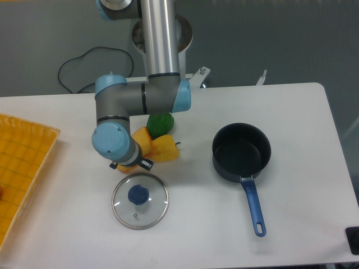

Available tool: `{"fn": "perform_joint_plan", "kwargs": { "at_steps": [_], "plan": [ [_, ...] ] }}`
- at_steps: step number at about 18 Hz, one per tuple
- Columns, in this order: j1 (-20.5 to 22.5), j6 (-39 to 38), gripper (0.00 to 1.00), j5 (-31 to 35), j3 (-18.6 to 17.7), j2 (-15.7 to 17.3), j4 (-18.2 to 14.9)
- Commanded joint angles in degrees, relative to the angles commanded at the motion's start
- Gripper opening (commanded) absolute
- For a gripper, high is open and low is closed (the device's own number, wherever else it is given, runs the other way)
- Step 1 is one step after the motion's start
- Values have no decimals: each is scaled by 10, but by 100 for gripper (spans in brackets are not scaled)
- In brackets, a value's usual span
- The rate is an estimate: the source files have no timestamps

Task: Pick up the bread slice
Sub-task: 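Lift the gripped bread slice up off the table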

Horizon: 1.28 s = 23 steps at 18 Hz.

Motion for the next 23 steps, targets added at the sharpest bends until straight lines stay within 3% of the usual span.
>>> {"fn": "perform_joint_plan", "kwargs": {
  "at_steps": [3,8,13,16,20,23],
  "plan": [
    [5,1,0,-2,44,2,-50],
    [12,6,0,-19,79,4,-55],
    [24,7,0,-18,79,28,-59],
    [41,10,0,-19,85,49,-88],
    [75,101,0,-22,86,89,-119],
    [88,123,0,-22,92,96,-135]
  ]
}}
